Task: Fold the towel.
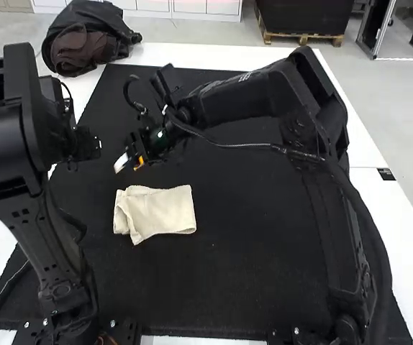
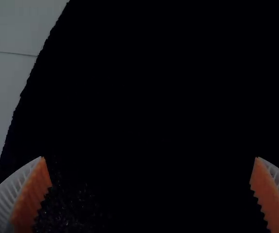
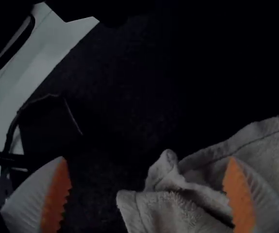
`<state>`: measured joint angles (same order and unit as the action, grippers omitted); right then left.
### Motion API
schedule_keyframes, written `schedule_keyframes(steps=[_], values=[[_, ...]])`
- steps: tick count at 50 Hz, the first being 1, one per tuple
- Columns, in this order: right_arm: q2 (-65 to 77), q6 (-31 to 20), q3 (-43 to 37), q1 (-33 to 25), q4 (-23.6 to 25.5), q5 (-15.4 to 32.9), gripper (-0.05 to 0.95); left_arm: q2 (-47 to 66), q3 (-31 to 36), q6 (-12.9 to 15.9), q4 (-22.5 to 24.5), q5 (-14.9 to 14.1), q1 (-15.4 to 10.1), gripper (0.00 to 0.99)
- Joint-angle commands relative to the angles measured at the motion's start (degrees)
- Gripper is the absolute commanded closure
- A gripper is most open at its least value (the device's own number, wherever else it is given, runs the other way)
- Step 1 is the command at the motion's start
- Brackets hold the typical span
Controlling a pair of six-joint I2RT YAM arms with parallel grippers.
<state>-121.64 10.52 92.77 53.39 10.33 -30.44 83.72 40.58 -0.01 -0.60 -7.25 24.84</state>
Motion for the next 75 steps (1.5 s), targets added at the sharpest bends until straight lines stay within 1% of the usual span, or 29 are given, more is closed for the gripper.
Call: schedule_keyframes(steps=[1,2,4,6,11,16,31,35,40,58,75], values=[[6.16,0.55,0.22,-3.29,1.1,-3.14,0.82,0.39,0.03,0.71,0.78,0.39,0.12,0.034],[6.68,0.55,-0.4,-3.64,1.1,-3.14,0.93,0.48,0.03,0.71,0.86,0.39,0.12,0.034],[7.83,0.9,-1.63,-4.17,1.19,-3.67,0.92,0.48,0.03,0.71,0.86,0.48,0.12,0.034],[8.79,1.34,-2.95,-4.43,1.45,-5.34,0.92,0.39,0.03,0.71,0.95,0.48,0.12,0.034],[10.73,1.17,-5.76,-4.78,4.17,-6.57,0.92,0.48,0.03,0.71,1.3,0.48,0.12,0.034],[12.05,0.9,-8.05,-4.61,6.9,-9.29,0.92,0.65,0.03,0.71,1.48,0.48,0.12,0.034],[13.63,0.46,-14.46,-1.35,7.25,-11.14,0.93,0.83,0.47,0.71,1.74,0.48,0.12,0.034],[13.28,0.55,-15.78,-0.3,5.76,-11.22,0.93,0.92,0.47,0.71,1.83,0.48,0.12,0.034],[12.48,0.99,-17.27,0.49,2.77,-11.05,0.93,0.92,0.47,0.71,1.83,0.48,0.12,0.034],[7.65,0.81,-17.8,0.93,-1.71,-11.05,0.93,0.92,0.12,0.71,1.74,0.48,0.12,0.034],[3.08,0.81,-16.66,1.19,-5.67,-10.78,0.93,0.92,0.12,0.63,2.27,0.48,0.12,0.034]])
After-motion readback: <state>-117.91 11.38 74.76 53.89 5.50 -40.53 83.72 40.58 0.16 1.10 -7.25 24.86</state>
